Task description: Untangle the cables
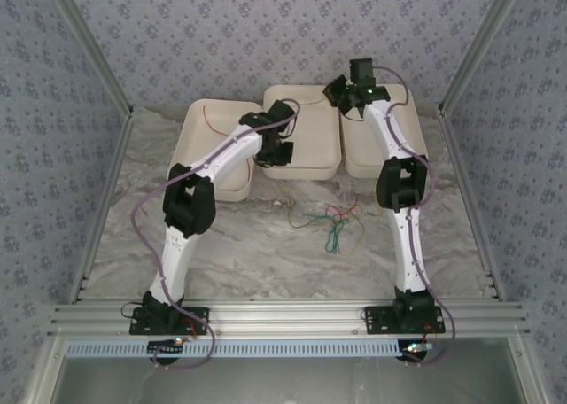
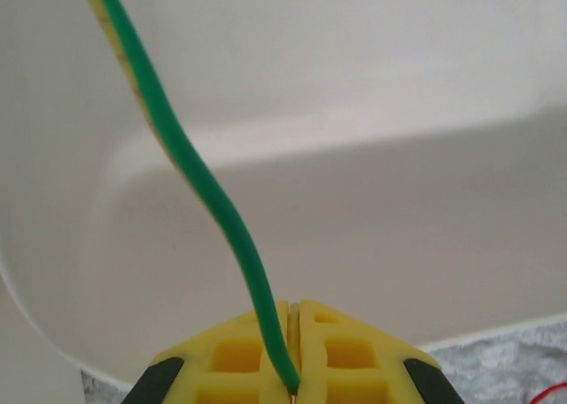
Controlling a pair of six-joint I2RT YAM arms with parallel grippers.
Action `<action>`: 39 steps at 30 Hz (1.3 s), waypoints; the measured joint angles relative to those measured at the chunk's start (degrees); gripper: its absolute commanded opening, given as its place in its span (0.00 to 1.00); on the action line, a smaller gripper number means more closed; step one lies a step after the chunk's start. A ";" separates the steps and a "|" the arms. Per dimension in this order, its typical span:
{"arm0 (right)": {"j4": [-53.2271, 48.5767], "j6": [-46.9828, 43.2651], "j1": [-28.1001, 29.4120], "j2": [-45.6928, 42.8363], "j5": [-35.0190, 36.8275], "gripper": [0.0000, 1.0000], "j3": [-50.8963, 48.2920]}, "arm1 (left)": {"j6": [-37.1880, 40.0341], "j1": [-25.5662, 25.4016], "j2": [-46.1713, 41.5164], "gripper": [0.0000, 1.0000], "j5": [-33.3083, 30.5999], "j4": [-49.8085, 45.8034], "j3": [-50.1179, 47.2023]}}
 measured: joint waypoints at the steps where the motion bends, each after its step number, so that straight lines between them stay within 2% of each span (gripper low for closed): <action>1: 0.02 1.14 0.11 1.36 -0.28 0.33 1.40 | -0.07 0.33 0.96 0.00 0.57 -0.83 1.77; 3: -0.02 2.47 0.26 3.98 -0.92 0.54 4.04 | -0.57 0.72 2.71 0.00 2.03 -2.16 5.03; 5: -0.72 2.82 0.26 4.74 -1.14 0.64 4.52 | -1.01 0.79 3.65 0.00 3.50 -3.04 6.99; 7: -2.01 2.67 0.20 4.74 -1.07 0.69 4.52 | -1.53 0.83 4.13 0.00 4.72 -3.65 8.28; 16: -4.79 -0.15 -1.86 -2.16 -1.01 0.70 2.47 | -6.16 1.20 5.49 0.00 6.34 -5.86 10.51; 21: -7.69 -4.61 -3.69 -10.64 0.07 0.67 1.57 | -12.87 3.85 1.66 0.00 7.78 -1.20 3.15; 25: -8.24 -7.76 -4.55 -19.19 0.74 0.67 -4.48 | -18.32 6.73 -0.61 0.00 10.60 2.60 2.93; 30: -8.11 -10.01 -4.42 -27.89 0.96 0.67 -12.72 | -23.98 8.39 -1.92 0.00 12.68 5.90 7.58; 39: -7.82 -11.93 -4.31 -35.45 0.96 0.66 -24.00 | -28.06 7.96 -4.44 0.00 14.64 5.95 10.60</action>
